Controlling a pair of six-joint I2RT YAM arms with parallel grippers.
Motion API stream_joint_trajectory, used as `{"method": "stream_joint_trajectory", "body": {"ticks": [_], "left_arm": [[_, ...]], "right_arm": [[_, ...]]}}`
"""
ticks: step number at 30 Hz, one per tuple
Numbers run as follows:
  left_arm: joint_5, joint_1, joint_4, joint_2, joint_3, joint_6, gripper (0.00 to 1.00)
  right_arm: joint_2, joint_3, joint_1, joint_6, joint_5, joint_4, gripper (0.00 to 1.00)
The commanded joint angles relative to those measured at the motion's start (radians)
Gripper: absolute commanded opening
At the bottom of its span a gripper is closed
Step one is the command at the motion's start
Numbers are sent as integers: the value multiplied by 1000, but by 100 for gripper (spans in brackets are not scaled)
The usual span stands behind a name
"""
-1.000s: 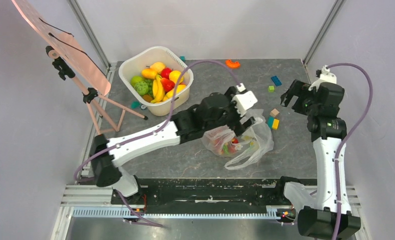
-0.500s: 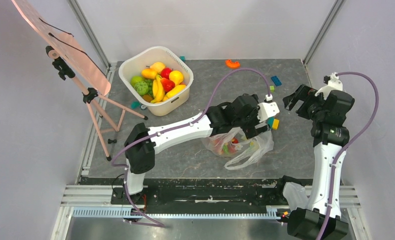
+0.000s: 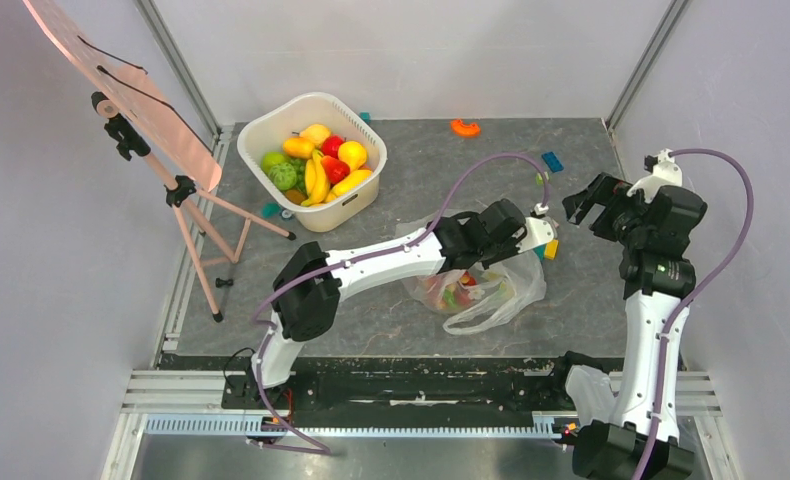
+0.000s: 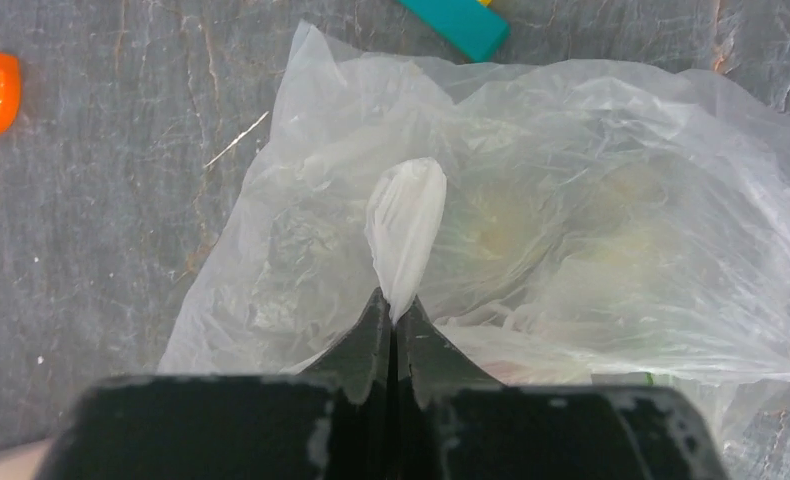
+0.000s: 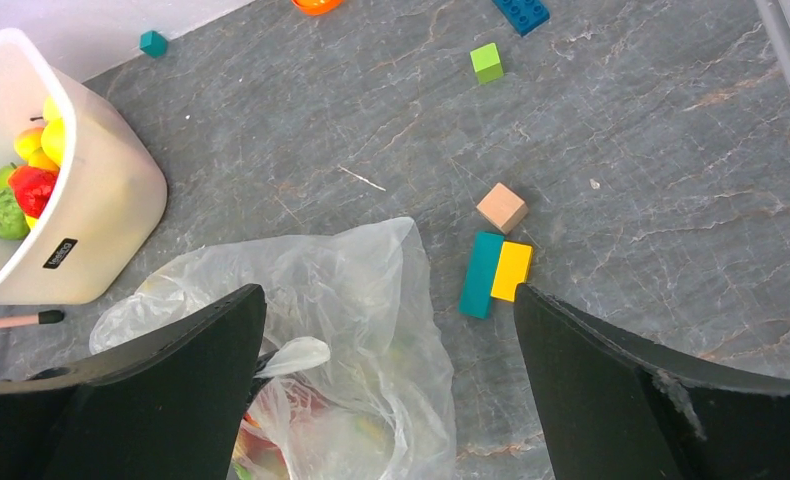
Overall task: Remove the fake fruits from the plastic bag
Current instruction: Adjust the plastic bag at the center of the board.
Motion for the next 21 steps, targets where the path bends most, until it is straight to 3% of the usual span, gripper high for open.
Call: {"method": "stream_joint_trajectory", "body": {"ticks": [1,7,14,17,21], "left_arm": [[-25,-1,-47,-61,74,-39,2],[173,2,31,-346,-111,-137,2],[427,61,330,-756,-555,-311,2],[461,76,429,-895,-726,-365,2],[456,78,457,-953,-808,-382,2]], "right_arm": [[-32,-11,-6,-1,-39,53,97],[-110,-93,26,32,-230,174,92],[-212,-176,150,56,-351,173,81],[-258,-211,225,67,-407,160,76],[-329,-228,297,62,-473,99,62]]}}
